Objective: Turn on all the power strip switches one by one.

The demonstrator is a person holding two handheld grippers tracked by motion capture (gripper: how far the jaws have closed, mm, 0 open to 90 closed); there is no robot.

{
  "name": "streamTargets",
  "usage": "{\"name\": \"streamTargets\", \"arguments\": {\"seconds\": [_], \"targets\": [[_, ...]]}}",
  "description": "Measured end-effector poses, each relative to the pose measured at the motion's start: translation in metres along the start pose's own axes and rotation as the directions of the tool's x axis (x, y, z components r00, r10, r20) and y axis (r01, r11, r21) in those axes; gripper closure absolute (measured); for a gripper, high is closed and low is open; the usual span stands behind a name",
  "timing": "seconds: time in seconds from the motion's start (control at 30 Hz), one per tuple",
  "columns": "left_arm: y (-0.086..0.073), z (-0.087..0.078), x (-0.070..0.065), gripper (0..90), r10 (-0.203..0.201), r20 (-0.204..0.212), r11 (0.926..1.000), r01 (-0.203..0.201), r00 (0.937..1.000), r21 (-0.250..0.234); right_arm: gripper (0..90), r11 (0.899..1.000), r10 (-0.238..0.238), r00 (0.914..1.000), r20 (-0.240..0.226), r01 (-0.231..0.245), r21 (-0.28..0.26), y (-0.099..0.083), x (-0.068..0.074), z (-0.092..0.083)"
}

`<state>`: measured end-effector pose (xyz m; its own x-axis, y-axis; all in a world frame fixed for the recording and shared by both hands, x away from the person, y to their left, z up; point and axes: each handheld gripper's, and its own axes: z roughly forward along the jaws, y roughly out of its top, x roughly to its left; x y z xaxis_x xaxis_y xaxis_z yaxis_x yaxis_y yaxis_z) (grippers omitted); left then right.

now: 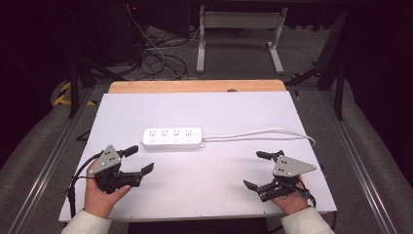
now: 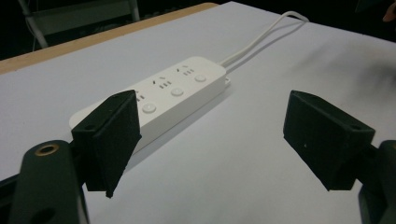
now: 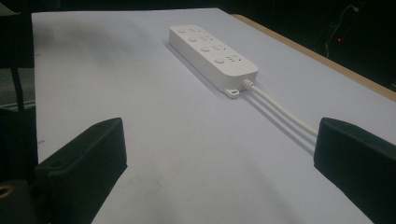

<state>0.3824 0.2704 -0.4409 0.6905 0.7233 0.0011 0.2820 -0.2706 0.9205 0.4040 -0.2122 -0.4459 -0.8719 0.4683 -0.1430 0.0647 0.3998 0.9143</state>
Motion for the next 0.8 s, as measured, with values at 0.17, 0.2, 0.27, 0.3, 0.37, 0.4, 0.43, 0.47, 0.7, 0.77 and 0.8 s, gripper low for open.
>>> {"name": "streamTargets", "arguments": {"seconds": [0.17,0.2,0.27,0.3,0.37,0.4,0.43,0.47,0.7,0.77,0.8], "targets": [[-0.016,-0.006,0.006,19.0,0.028,-0.019,0.9994,-0.027,0.9994,0.020,3.2,1.000,-0.001,1.0000,0.000,0.001,-0.001,0.000,0.000,0.000],[-0.019,-0.007,0.007,18.9,0.023,-0.019,0.9996,-0.022,0.9996,0.019,3.2,1.000,0.000,1.0000,-0.001,0.000,0.000,0.000,0.000,0.000],[-0.024,-0.009,0.008,18.9,0.018,-0.019,0.9995,-0.018,0.9997,0.025,3.2,1.000,0.000,1.0000,-0.001,0.000,-0.001,0.000,0.000,0.000],[-0.027,-0.010,0.008,18.9,0.017,-0.018,0.9995,-0.017,0.9997,0.028,3.2,1.000,0.002,1.0000,-0.001,-0.002,-0.002,0.000,0.000,0.000],[-0.032,-0.011,0.007,18.9,0.011,-0.020,0.9994,-0.010,0.9997,0.034,3.2,1.000,0.001,1.0000,-0.003,-0.001,-0.001,0.000,0.000,0.000],[-0.034,-0.012,0.007,19.0,0.012,-0.022,0.9992,-0.011,0.9997,0.038,3.2,1.000,-0.001,1.0000,-0.004,0.001,-0.001,0.000,0.000,0.000],[-0.035,-0.013,0.006,18.9,0.016,-0.026,0.9989,-0.015,0.9995,0.044,3.2,1.000,0.002,1.0000,-0.005,-0.002,0.002,0.000,0.000,0.000],[-0.036,-0.013,0.006,18.9,0.010,-0.023,0.9991,-0.009,0.9997,0.041,3.2,1.000,0.002,1.0000,-0.005,-0.002,0.002,0.000,0.000,0.000],[-0.038,-0.013,0.004,19.3,-0.068,0.005,0.9976,0.068,0.9976,0.006,3.2,1.000,0.002,0.9999,-0.012,-0.002,0.005,0.000,-0.001,0.001],[-0.036,-0.012,0.005,19.6,-0.079,0.003,0.9968,0.079,0.9969,0.015,3.2,1.000,0.002,0.9999,-0.013,-0.002,0.004,0.000,0.000,0.001],[-0.035,-0.012,0.004,20.0,-0.088,0.004,0.9959,0.088,0.9961,0.019,3.2,1.000,0.003,0.9999,-0.013,-0.003,0.005,0.000,-0.001,0.001]]}}
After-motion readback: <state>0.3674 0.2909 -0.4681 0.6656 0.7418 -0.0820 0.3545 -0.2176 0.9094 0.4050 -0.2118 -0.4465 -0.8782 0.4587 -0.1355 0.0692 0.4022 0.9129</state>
